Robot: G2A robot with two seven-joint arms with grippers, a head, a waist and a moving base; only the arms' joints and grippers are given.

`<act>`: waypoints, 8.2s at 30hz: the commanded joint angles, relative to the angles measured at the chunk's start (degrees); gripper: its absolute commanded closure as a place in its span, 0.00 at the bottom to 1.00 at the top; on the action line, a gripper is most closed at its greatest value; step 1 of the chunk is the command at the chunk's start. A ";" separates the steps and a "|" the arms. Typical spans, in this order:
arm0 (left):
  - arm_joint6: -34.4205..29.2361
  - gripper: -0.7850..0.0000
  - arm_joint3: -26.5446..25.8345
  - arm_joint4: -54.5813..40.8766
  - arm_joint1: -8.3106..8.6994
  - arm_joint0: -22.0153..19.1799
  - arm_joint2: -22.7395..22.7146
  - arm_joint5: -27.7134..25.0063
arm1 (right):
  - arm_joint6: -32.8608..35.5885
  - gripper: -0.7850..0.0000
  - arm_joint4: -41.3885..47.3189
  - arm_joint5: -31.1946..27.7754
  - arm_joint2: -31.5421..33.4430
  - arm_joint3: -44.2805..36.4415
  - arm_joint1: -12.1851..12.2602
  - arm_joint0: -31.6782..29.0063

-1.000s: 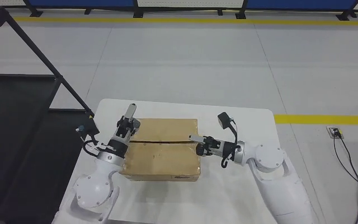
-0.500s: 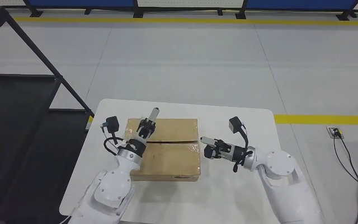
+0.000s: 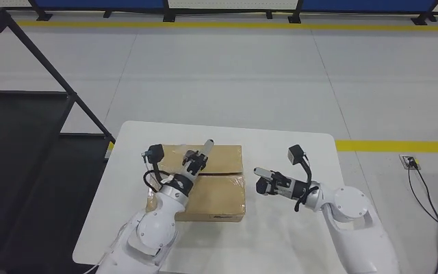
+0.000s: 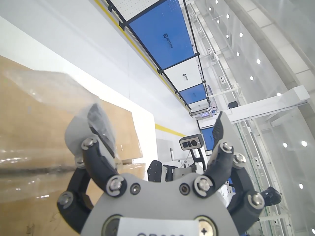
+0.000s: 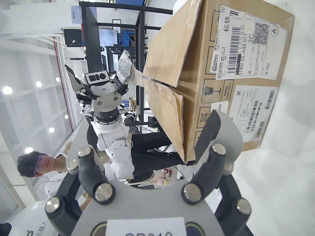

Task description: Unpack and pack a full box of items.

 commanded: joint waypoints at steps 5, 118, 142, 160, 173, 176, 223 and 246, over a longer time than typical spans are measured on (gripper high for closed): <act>-0.86 0.00 0.30 1.62 -0.52 0.01 1.42 -0.32 | -0.44 0.00 0.78 -0.55 -0.03 -0.01 0.41 -0.62; -20.95 0.00 -2.23 -26.46 1.56 19.41 -38.37 -10.37 | -48.80 1.00 -41.81 12.75 -28.34 -11.92 -14.87 2.01; -26.07 0.00 11.82 -19.04 1.57 6.44 -25.89 -10.51 | -53.44 1.00 -36.10 7.42 -28.66 -7.77 -16.82 2.75; -27.44 0.00 11.46 -21.13 1.95 8.21 -26.78 -12.46 | -58.22 1.00 -32.91 11.71 -28.24 -11.65 -17.94 -1.96; -28.06 0.00 11.73 -21.45 2.18 7.81 -26.55 -12.63 | -59.10 0.40 -35.09 15.33 -27.97 -11.60 -18.51 -2.94; -28.20 0.00 11.77 -21.51 2.23 7.79 -26.48 -12.79 | -60.13 0.39 -35.80 15.33 -27.64 -11.82 -18.59 -3.31; -26.65 0.00 9.61 -24.09 2.76 10.81 -26.95 -14.03 | -31.28 0.00 -32.48 18.95 -20.24 -7.20 -18.70 9.11; -26.36 0.00 10.36 -25.22 3.00 10.14 -27.39 -13.82 | -0.25 0.00 -23.97 24.37 -19.08 18.77 -18.10 28.21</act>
